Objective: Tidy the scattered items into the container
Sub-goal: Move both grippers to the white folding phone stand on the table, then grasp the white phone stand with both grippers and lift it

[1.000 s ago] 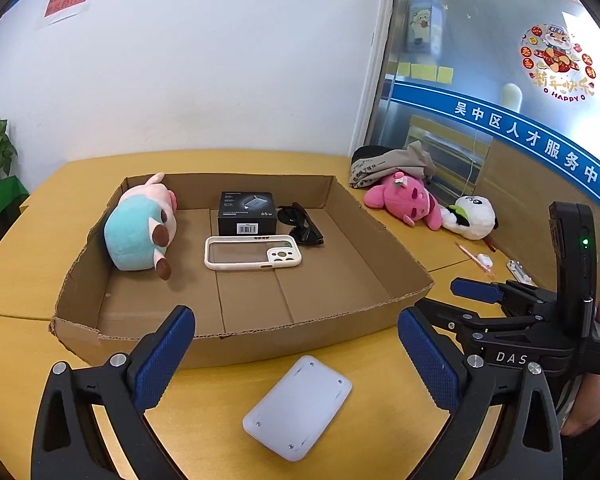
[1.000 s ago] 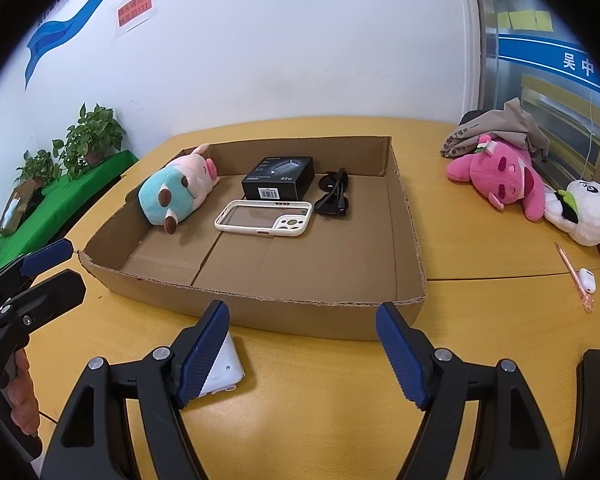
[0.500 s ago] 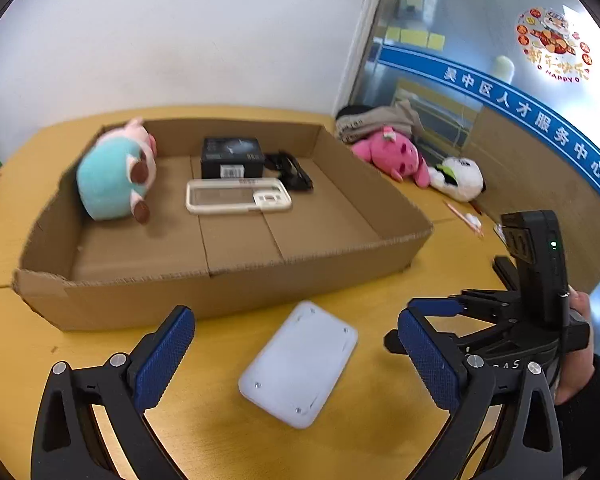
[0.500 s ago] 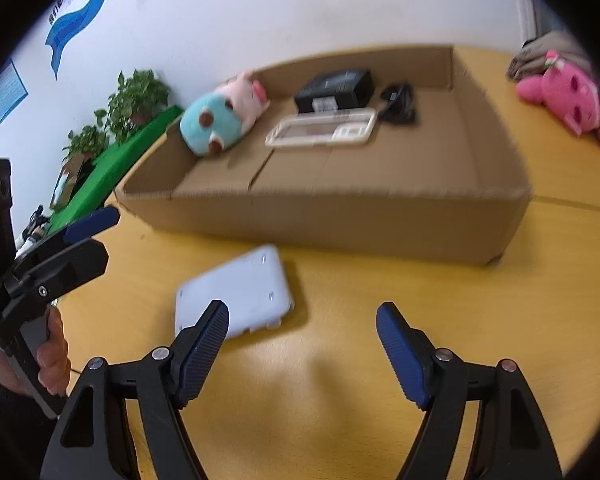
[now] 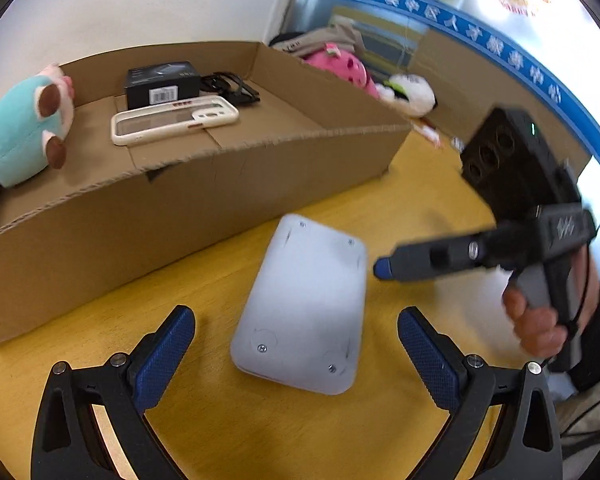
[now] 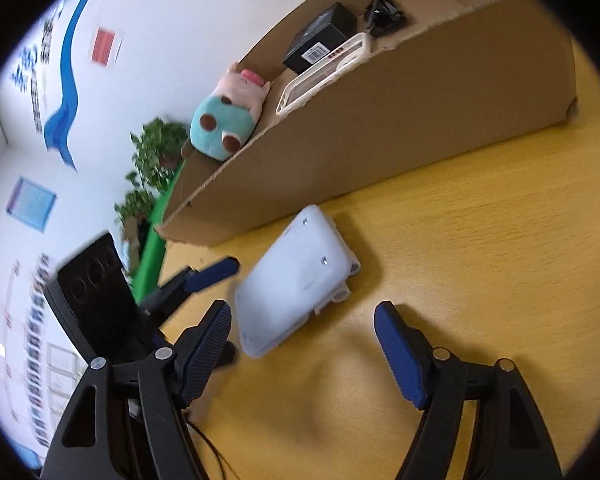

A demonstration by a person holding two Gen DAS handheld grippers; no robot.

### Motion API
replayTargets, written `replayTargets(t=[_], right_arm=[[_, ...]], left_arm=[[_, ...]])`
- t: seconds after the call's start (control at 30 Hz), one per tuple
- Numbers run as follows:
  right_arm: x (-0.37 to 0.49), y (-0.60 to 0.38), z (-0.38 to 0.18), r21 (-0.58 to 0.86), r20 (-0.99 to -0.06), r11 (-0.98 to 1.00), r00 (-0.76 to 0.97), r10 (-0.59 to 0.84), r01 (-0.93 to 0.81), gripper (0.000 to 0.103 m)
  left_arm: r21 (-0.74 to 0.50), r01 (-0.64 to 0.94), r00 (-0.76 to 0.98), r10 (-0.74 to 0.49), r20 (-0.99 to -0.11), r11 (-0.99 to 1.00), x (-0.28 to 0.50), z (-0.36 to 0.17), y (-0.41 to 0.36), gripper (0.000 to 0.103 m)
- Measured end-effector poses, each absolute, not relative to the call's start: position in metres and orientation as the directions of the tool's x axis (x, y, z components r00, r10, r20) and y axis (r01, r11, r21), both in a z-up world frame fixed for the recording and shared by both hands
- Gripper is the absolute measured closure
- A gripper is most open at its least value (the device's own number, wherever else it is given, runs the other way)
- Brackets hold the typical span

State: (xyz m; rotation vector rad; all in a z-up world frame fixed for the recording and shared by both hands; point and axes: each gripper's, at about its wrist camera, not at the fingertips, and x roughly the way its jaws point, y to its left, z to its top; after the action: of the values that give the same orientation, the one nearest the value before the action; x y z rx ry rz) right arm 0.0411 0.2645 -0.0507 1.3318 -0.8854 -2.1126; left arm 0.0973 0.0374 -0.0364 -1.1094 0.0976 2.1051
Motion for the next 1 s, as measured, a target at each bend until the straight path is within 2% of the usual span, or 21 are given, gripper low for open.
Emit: replayTargets(t=[0.13,0.23,0.27,0.33,0.4,0.5,0.63,0.77,0.8,0.83,0.87,0.9,0.93,1.0], right_arm=[[0.035,0.249,-0.045,0.697,-0.632,-0.714,-0.407,-0.659,0.073,0.029],[0.032,0.24,-0.044,0.673,-0.652,-0.736,-0.409,-0.639,0.075,0.03],[0.03,0.236,-0.043,0.657,-0.664,-0.75,-0.416,-0.622,0.072,0.033],[0.028,0.232,-0.044,0.633,-0.682,-0.772,-0.424,-0.596,0.066,0.042],[0.024,0.228,-0.045,0.616,-0.695,-0.786,-0.428,-0.578,0.06,0.05],[0.022,0.224,-0.046,0.61,-0.7,-0.79,-0.422,-0.576,0.067,0.051],[0.025,0.223,-0.046,0.615,-0.702,-0.786,-0.409,-0.582,0.063,0.051],[0.03,0.223,-0.046,0.63,-0.703,-0.774,-0.377,-0.603,0.063,0.047],[0.032,0.224,-0.046,0.645,-0.694,-0.762,-0.37,-0.617,0.062,0.039],[0.034,0.224,-0.047,0.665,-0.682,-0.745,-0.36,-0.636,0.058,0.036],[0.036,0.226,-0.047,0.689,-0.667,-0.723,-0.348,-0.659,0.049,0.034],[0.037,0.226,-0.047,0.69,-0.669,-0.723,-0.342,-0.66,0.044,0.028],[0.039,0.229,-0.046,0.711,-0.648,-0.702,-0.354,-0.674,0.034,0.025],[0.037,0.228,-0.048,0.742,-0.622,-0.669,-0.331,-0.71,0.04,0.027]], left_arm=[[-0.198,-0.702,-0.306,0.541,-0.783,-0.684,0.106,-0.045,0.055,0.009],[-0.086,-0.72,-0.354,0.47,-0.808,-0.689,0.116,-0.047,0.065,0.018],[-0.069,-0.71,-0.369,0.453,-0.811,-0.701,0.117,-0.046,0.066,0.026],[-0.069,-0.687,-0.383,0.441,-0.812,-0.723,0.117,-0.045,0.063,0.032],[-0.073,-0.66,-0.396,0.429,-0.812,-0.748,0.117,-0.045,0.057,0.032],[-0.102,-0.626,-0.403,0.433,-0.807,-0.773,0.12,-0.045,0.051,0.032],[-0.199,-0.564,-0.398,0.476,-0.784,-0.801,0.126,-0.042,0.044,0.033],[-0.236,-0.527,-0.457,0.507,-0.731,-0.816,0.138,-0.026,0.039,0.034],[-0.232,-0.521,-0.475,0.505,-0.721,-0.821,0.14,-0.021,0.039,0.035],[-0.219,-0.517,-0.491,0.497,-0.716,-0.827,0.14,-0.018,0.04,0.042],[-0.195,-0.505,-0.517,0.475,-0.712,-0.841,0.142,-0.014,0.04,0.079],[-0.242,-0.515,-0.484,0.512,-0.71,-0.823,0.141,-0.013,0.039,0.086],[-0.284,-0.523,-0.465,0.549,-0.694,-0.803,0.141,-0.011,0.038,0.089],[-0.236,-0.531,-0.478,0.518,-0.709,-0.814,0.142,-0.011,0.045,0.088]])
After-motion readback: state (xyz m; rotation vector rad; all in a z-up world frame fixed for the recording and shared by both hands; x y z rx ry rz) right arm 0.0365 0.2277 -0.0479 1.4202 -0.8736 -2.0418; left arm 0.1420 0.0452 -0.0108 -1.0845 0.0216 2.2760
